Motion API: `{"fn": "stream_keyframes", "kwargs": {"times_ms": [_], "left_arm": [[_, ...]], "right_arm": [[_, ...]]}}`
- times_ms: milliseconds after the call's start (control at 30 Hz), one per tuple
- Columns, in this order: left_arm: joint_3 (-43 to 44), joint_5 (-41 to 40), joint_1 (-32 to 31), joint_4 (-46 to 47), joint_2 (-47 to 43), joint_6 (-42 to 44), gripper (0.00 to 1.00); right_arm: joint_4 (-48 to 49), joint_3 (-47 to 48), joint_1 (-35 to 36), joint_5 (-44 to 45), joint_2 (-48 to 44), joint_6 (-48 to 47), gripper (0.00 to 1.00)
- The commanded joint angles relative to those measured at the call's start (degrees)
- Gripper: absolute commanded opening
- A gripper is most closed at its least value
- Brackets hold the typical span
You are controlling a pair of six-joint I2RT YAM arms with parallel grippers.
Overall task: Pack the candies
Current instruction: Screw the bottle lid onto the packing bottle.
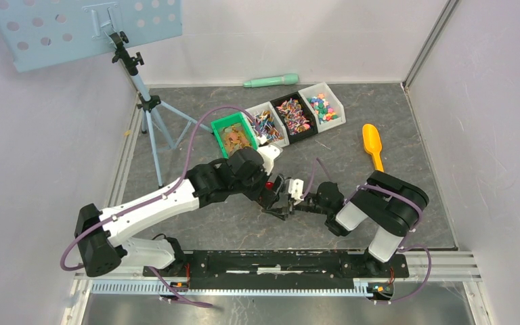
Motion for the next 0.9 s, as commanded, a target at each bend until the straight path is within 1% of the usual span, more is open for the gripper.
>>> {"fn": "stream_keyframes", "kwargs": {"times_ms": [0, 100, 200, 400, 600, 767, 867], "left_arm": [[-0.9, -6.7, 0.1, 3.6, -4.2, -8.5, 0.99], [-3.1, -12.8, -0.5, 5.8, -4.7, -12.0, 0.99], [-4.7, -16.5, -1.9, 9.7, -4.5, -12.4, 0.98], [-6.7, -15.0, -3.0, 16.0, -3.9, -8.7, 0.97], [-12.4, -12.5, -3.1, 22.4, -7.7, -4.1, 0.98], [-16.2, -12.7, -3.1, 24.4, -11.1, -1.5, 0.98], [-16.9, -13.0, -3.1, 24.5, -11.9, -0.8, 0.98]], "right_arm": [[21.6, 0.3, -0.2, 3.7, -2.3, -0.1, 0.4], [20.8, 1.1, -0.3, 3.8, -2.0, 1.3, 0.4], [20.7, 1.8, -0.2, 4.0, -1.5, 2.7, 0.4], [19.8, 2.8, -0.2, 3.4, -1.4, 4.7, 0.4], [18.7, 3.9, -0.2, 2.8, -1.0, 6.1, 0.4], [18.5, 4.5, -0.2, 2.4, -0.4, 6.8, 0.4], [18.6, 5.0, -0.2, 2.0, 0.1, 7.2, 0.39]]}}
